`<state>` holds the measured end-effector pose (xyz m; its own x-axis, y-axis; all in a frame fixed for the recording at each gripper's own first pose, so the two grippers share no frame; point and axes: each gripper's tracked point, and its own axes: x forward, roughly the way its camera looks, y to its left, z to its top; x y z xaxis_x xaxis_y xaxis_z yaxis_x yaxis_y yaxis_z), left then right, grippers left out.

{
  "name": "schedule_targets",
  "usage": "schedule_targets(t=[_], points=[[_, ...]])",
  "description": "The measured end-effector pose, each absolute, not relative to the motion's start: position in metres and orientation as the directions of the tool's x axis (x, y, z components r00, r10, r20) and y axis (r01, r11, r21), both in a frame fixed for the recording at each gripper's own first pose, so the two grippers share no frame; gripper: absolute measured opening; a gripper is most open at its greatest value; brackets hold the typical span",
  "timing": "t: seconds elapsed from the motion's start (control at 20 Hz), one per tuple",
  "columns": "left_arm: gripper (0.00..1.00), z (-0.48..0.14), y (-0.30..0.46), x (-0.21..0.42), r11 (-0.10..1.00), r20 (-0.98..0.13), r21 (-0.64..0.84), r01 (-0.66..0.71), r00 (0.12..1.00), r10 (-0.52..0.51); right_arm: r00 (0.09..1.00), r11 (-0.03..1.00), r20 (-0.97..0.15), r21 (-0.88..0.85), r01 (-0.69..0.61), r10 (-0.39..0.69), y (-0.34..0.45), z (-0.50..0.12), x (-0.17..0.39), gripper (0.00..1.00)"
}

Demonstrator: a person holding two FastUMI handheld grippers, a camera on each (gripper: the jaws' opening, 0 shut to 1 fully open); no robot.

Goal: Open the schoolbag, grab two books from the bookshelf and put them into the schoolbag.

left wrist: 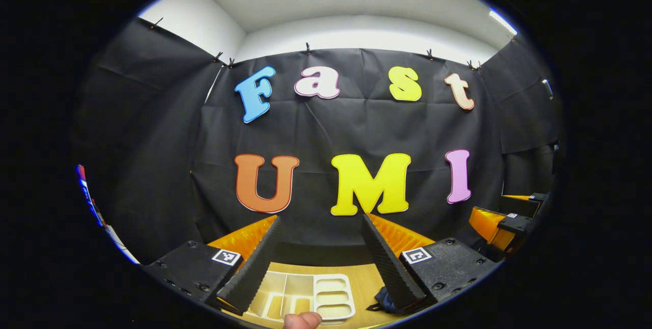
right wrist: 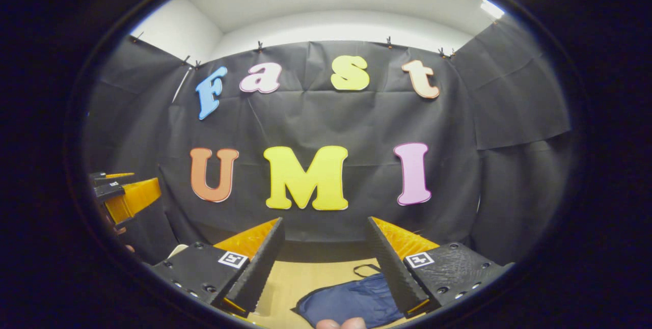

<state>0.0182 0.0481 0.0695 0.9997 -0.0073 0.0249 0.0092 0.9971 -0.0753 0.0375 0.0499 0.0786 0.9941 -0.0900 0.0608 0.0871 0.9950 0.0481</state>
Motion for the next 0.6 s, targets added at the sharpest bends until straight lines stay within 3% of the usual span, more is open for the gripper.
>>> schedule_targets(t=[0.6], points=[[0.99,0.058,0.068,0.027,0.993,-0.016,-0.103,-0.059,0.998,0.058,0.994,0.992,0.033,0.082,0.098,-0.101,0.050,0.068,0.048,0.96]])
